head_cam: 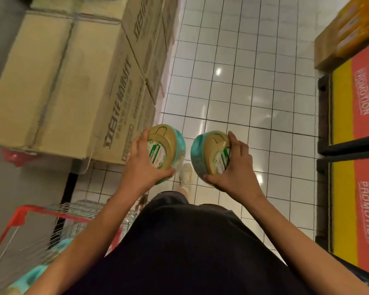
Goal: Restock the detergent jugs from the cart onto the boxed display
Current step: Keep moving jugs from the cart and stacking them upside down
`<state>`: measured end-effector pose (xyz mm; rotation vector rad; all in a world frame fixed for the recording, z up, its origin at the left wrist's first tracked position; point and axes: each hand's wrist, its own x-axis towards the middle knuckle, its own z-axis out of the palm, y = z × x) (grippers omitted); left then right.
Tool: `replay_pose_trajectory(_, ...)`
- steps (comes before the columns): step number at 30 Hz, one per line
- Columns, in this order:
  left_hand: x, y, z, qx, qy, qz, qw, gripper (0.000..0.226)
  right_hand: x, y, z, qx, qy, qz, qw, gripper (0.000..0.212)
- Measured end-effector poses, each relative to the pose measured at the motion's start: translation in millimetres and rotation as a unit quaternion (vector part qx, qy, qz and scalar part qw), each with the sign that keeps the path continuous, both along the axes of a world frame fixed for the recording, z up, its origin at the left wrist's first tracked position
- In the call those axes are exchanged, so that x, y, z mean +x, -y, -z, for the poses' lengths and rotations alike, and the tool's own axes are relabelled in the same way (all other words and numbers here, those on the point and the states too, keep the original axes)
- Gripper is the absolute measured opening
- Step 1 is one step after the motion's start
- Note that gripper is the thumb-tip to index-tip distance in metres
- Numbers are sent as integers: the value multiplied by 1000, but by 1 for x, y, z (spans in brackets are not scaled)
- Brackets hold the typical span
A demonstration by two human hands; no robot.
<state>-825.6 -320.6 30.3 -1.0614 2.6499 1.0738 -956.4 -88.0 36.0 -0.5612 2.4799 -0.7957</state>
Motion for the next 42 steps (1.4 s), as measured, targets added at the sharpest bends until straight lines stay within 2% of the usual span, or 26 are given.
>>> replay_pose_trajectory(6,-99,71,-14,-4,-32,36,999,138,-90,67,-20,-10,-30,12,999,139)
replay_pose_trajectory(10,-147,112,-29,-6,-63,26,998,138,-145,111,-36,-28,-39,-5,999,138)
replay_pose_trajectory(18,-197,197,-59,-60,-79,-95,990,140,-259,237,-63,-53,-60,-143,987,137)
replay_pose_trajectory(23,-210,241,-77,-108,-57,-215,969,139,-302,341,-79,-66,-88,-275,955,138)
replay_pose_trajectory(30,-208,294,-83,-111,-30,-358,926,144,-321,461,-85,-68,-62,-419,904,140)
replay_pose_trajectory(34,-206,322,-78,-118,-8,-372,921,144,-307,508,-80,-57,-77,-466,880,139)
replay_pose_trajectory(40,-198,376,-66,-100,-30,-379,920,142,-293,564,-79,-46,-91,-455,885,138)
replay_pose_trajectory(42,-197,390,-62,-95,-41,-373,922,141,-290,574,-79,-52,-71,-446,891,137)
